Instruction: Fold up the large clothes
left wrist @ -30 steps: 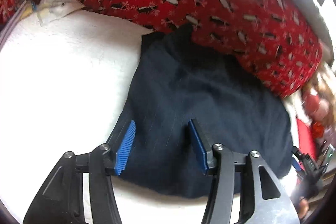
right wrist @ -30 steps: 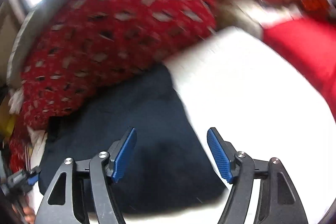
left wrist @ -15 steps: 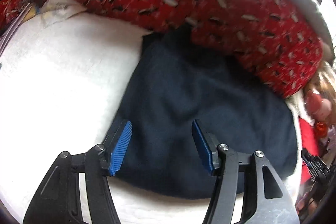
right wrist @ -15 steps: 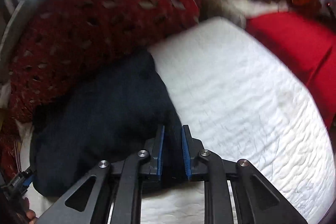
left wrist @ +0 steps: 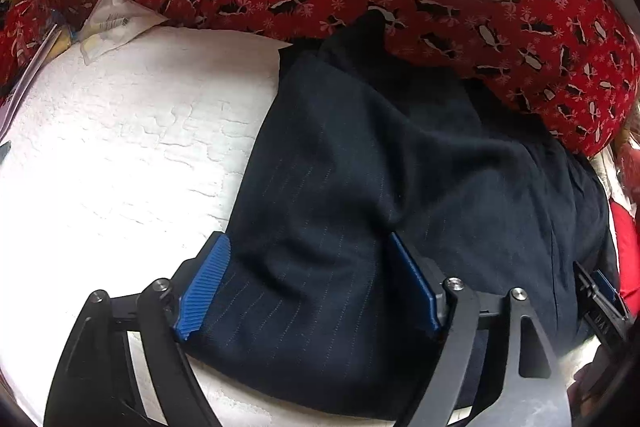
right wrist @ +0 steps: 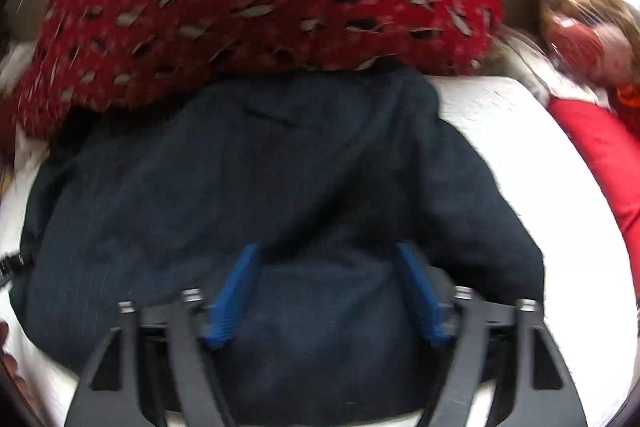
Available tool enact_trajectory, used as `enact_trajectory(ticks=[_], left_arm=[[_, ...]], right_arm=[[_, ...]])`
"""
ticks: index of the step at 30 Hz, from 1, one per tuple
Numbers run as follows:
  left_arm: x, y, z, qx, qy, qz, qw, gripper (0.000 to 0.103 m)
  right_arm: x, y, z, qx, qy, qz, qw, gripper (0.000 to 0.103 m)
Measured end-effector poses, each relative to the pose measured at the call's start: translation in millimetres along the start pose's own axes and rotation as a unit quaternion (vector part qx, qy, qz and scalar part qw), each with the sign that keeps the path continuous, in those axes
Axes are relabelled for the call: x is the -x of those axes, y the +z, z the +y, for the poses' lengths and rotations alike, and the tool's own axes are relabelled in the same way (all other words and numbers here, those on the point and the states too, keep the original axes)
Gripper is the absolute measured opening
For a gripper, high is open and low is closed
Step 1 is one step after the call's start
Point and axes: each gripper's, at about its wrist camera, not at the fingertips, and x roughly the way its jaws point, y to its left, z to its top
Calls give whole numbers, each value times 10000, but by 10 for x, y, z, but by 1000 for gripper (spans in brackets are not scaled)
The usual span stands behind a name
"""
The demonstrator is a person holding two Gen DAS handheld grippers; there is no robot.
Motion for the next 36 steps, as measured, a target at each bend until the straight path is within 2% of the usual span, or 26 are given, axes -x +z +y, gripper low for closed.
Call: enact_trajectory(ticks=[2, 4, 6, 11, 12, 14, 16, 17, 20, 22, 24, 26, 29, 30, 31, 32, 33, 34, 36], left_arm=[[-26, 11, 5, 8, 5, 1, 10000, 82], [-14, -7, -8, -10, 47, -21, 10000, 84], [-19, -20, -5, 12, 90, -16, 10000, 89], [-133, -11, 211, 589, -272, 335, 9973, 103], [-149, -15, 272, 727, -439, 398, 9956, 103], [-95, 3, 314, 772, -519, 421, 9948, 102], [92, 54, 370, 858, -663, 233, 9938, 98], [207, 90, 394, 895, -772, 57, 9930, 98], [555, 349, 381, 835, -1013, -458, 9903, 98], [635, 601, 237, 550, -985, -553, 9921, 98], [616, 846, -7, 185, -808, -654, 9944, 98], [443, 1011, -206, -69, -667, -492, 9965, 98], [-24, 1118, -460, -326, -207, -102, 9992, 98], [-228, 1116, -511, -392, 107, 110, 9991, 95], [-504, 1094, -511, -400, 424, 504, 9970, 91], [-795, 1045, -462, -382, 683, 1031, 9916, 81], [-947, 1012, -373, -182, 567, 1307, 9896, 84], [-933, 1027, -253, 173, 302, 1217, 9920, 84], [-859, 1087, -97, 557, 76, 1307, 9898, 78]], right_arm=[[-48, -5, 17, 58, -34, 1, 10000, 91], [-66, -15, 20, 26, 0, -13, 10000, 100], [-93, -69, 91, 77, -54, -84, 9999, 103], [-104, 11, 95, 11, -153, -80, 9999, 103], [-92, 11, 81, 21, -147, -61, 9999, 103], [-94, 30, 83, 67, -144, 0, 9999, 103], [-61, 104, 65, 186, -117, 238, 9995, 103], [-12, 131, 25, 124, -116, 175, 9997, 102], [259, 281, -245, -393, -104, -541, 9977, 100], [288, 415, -424, -635, -142, -692, 9955, 100], [235, 517, -608, -892, -229, -720, 9931, 100], [113, 560, -812, -1276, -299, -619, 9894, 98], [-293, 496, -1043, -1615, -444, 29, 9859, 94], [-410, 463, -1082, -1622, -392, 235, 9857, 93], [-410, 463, -1082, -1622, -392, 235, 9857, 94], [-425, 442, -1120, -1661, -303, 179, 9855, 94], [-369, 456, -1129, -1629, -368, 67, 9859, 94], [-286, 500, -1126, -1567, -435, 86, 9867, 91], [-78, 520, -1104, -1569, -221, -237, 9871, 84]])
